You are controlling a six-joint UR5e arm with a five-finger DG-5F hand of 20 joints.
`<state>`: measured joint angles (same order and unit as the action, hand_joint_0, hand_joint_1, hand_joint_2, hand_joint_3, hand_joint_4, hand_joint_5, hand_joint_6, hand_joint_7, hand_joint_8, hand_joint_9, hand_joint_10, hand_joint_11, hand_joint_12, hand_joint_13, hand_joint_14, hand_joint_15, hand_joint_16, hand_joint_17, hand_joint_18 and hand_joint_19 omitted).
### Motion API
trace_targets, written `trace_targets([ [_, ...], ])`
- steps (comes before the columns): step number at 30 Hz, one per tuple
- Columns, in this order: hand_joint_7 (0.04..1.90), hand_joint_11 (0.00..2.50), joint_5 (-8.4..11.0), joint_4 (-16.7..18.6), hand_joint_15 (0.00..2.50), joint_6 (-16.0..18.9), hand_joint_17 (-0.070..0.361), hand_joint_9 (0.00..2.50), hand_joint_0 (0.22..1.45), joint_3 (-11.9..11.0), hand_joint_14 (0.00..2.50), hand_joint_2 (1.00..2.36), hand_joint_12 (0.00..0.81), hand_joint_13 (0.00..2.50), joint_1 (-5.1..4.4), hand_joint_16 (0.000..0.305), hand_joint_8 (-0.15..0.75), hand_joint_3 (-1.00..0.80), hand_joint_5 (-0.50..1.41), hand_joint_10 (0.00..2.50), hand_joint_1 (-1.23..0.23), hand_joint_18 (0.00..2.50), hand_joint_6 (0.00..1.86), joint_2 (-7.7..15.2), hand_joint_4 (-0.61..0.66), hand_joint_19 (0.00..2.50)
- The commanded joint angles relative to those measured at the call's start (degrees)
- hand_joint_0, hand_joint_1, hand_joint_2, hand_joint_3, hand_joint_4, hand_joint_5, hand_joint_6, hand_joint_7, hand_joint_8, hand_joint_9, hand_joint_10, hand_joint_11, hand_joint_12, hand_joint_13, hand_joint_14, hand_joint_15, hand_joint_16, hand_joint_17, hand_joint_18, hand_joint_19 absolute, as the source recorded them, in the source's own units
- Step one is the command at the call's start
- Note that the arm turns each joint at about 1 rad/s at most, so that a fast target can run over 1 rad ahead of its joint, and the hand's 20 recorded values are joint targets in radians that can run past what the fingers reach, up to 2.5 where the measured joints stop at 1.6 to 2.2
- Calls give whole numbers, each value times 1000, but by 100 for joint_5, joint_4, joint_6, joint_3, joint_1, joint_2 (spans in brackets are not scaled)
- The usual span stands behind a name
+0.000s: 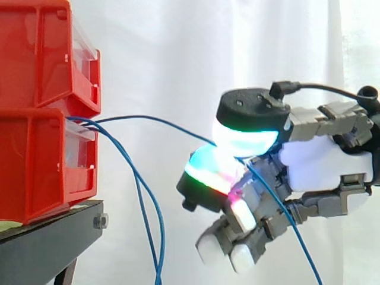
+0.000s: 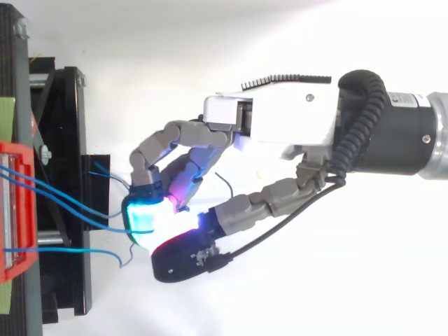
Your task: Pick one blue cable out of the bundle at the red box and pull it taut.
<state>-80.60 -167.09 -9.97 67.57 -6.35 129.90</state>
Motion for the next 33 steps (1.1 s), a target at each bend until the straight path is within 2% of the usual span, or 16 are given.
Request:
trace_targets([
  [1, 1274, 619, -8, 133, 337, 118, 141, 821, 627, 11, 11, 1011, 426, 632, 2, 63, 410, 11, -118, 10, -818, 656, 885, 1, 109, 412],
  [33, 1266, 619, 18, 116, 343, 74, 141, 824, 632, 20, 11, 1010, 423, 622, -7, 63, 411, 17, -119, 12, -817, 654, 891, 1, 104, 409],
])
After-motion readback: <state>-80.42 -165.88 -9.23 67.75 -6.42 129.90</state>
